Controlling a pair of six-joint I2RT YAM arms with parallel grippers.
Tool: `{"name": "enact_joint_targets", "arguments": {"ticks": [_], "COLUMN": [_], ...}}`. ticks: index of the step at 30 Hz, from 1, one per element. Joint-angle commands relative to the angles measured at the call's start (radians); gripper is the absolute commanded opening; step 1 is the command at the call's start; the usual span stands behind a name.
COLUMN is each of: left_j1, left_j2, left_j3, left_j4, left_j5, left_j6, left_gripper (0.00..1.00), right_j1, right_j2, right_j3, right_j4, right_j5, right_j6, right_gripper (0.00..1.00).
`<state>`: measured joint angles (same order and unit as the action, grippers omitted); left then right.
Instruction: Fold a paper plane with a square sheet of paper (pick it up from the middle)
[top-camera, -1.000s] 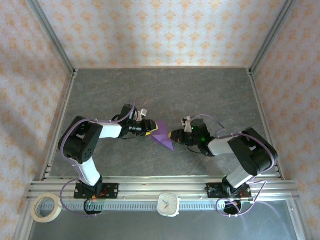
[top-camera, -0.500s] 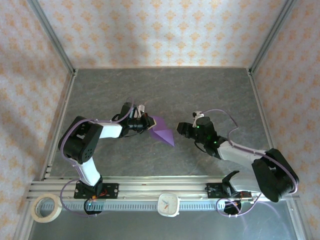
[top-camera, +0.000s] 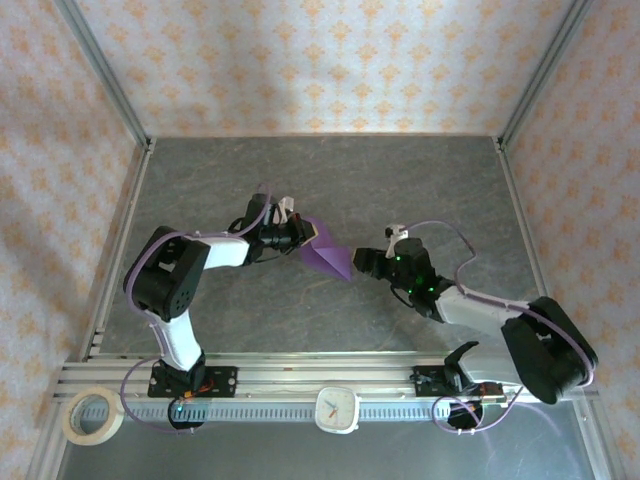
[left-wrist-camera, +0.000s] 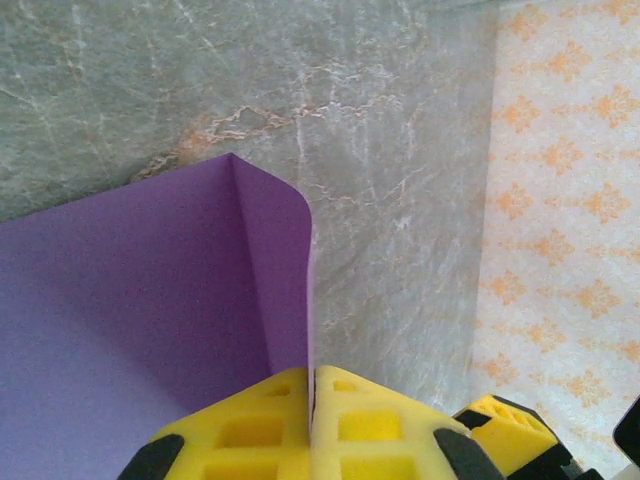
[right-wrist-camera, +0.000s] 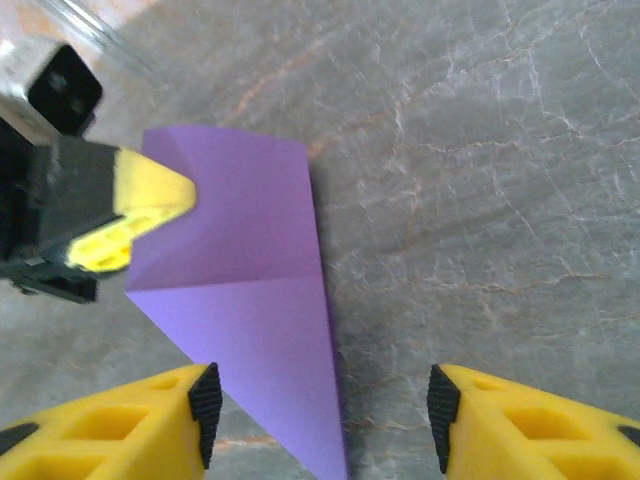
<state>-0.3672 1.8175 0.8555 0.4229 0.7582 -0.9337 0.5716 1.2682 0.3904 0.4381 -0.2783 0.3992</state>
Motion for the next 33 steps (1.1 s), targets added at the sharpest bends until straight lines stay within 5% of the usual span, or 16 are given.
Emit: {"name": "enact_joint_targets", "arguments": {"ticks": [1, 6, 14, 33], "left_j1": [-0.012, -0.012, -0.011, -0.011], "left_j2": [0.015, 0.018, 0.029, 0.053], "left_j3": [0.029, 0.048, 0.083, 0.106], "left_j4": [0.003, -0.028, -0.047, -0.063], "left_j5": [0.029, 0.036, 0.059, 0.072], "left_j6": [0.022, 0.052, 0.065, 0.076], "left_gripper": [0.12, 0.23, 0.27, 0.26], "right_j1": [0.072, 0.238, 0.391, 0.412], "right_j2": [0.019, 0.053, 0.171, 0.366], "right_j3": [0.014, 0.039, 0.094, 0.161], "right_j4": [-0.002, 0.002, 0.015, 0.066], "right_j5": [0.111, 0.321, 0.556, 0.653], "right_j6": [-0.094, -0.301, -0.529, -0.561], "right_gripper": [0.51, 0.40, 0.34, 0.25]}}
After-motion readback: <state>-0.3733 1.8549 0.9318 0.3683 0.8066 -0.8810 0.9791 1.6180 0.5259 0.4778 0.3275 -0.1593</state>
